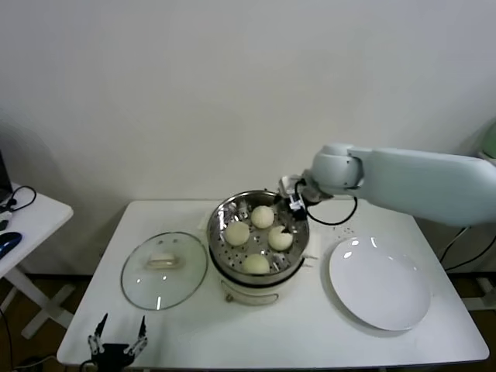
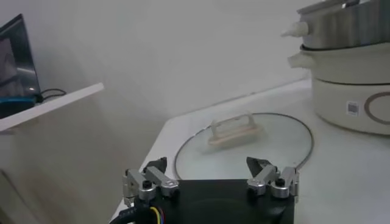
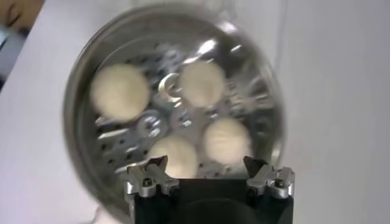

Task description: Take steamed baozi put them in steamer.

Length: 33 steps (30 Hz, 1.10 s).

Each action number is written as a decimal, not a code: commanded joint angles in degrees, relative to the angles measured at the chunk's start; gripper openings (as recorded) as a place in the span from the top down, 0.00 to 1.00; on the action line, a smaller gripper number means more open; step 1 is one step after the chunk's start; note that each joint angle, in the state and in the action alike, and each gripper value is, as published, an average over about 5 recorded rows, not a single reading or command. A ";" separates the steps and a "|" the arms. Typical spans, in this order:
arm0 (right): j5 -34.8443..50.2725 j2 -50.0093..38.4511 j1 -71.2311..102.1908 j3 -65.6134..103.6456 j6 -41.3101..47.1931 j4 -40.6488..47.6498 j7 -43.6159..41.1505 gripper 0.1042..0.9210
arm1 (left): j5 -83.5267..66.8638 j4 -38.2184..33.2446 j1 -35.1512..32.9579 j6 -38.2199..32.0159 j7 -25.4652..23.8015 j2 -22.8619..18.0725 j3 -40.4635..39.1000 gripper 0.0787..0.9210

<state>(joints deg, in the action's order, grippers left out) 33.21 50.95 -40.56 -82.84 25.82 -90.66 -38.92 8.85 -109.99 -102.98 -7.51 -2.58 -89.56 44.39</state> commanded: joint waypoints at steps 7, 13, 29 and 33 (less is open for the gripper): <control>14.33 -15.09 29.98 43.54 -8.23 -2.64 38.64 0.12 | -1.75 -1.97 1.65 -1.33 0.24 -0.15 -1.14 0.12; 6.20 -17.31 68.14 76.59 -15.88 -8.29 42.60 0.12 | -2.48 -1.98 2.80 -1.64 -0.06 -0.07 -1.60 0.12; -12.10 20.89 132.82 120.61 -46.41 -17.56 38.38 0.12 | -6.29 -3.95 3.15 -2.56 -0.95 -0.53 -2.13 0.12; -12.25 23.99 138.30 117.50 -55.28 -14.82 39.18 0.12 | -6.28 -4.02 2.86 -2.71 -0.80 -0.72 -2.11 0.12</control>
<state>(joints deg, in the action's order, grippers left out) 28.26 56.93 52.33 14.35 -5.64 -104.49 -1.48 3.59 -113.73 -100.03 -9.83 -3.40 -90.11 42.35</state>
